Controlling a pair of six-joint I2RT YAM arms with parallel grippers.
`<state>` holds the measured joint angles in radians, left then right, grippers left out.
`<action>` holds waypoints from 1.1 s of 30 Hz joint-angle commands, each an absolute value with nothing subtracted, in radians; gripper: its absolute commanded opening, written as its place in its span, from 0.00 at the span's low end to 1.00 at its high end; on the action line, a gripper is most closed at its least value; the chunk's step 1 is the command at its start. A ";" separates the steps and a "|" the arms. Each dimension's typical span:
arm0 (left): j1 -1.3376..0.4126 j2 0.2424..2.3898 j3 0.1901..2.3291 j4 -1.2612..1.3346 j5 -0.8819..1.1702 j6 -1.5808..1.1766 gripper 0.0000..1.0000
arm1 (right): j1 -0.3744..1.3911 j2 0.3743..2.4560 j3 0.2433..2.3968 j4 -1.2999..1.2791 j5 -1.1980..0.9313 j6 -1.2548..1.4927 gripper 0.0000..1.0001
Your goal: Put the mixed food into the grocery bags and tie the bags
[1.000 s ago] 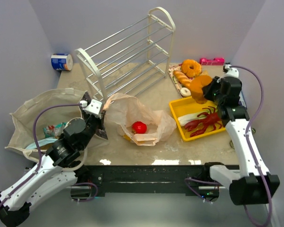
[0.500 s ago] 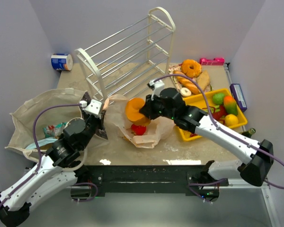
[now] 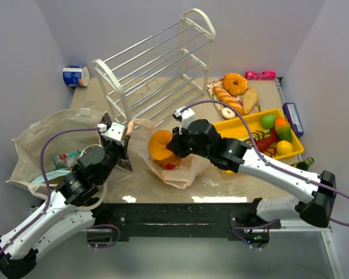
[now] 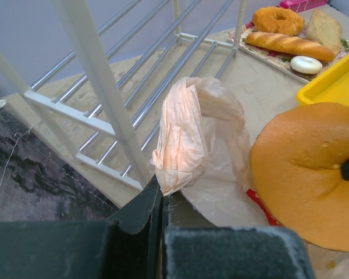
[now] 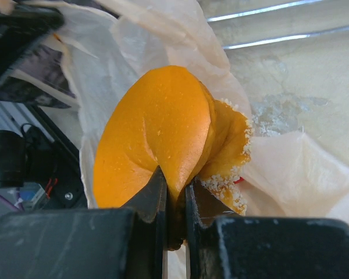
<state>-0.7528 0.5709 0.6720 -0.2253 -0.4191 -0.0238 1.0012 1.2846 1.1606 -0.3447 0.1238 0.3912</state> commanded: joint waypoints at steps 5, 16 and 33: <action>-0.746 0.571 0.669 -0.183 -0.413 -0.020 0.00 | 1.022 1.189 1.155 -0.310 0.160 0.436 0.00; -0.746 0.572 0.669 -0.181 -0.408 -0.021 0.00 | 1.034 1.357 1.167 -0.408 0.316 0.462 0.00; -0.747 0.548 0.660 -0.160 -0.331 -0.014 0.00 | 1.127 1.802 1.310 -0.313 0.310 0.488 0.00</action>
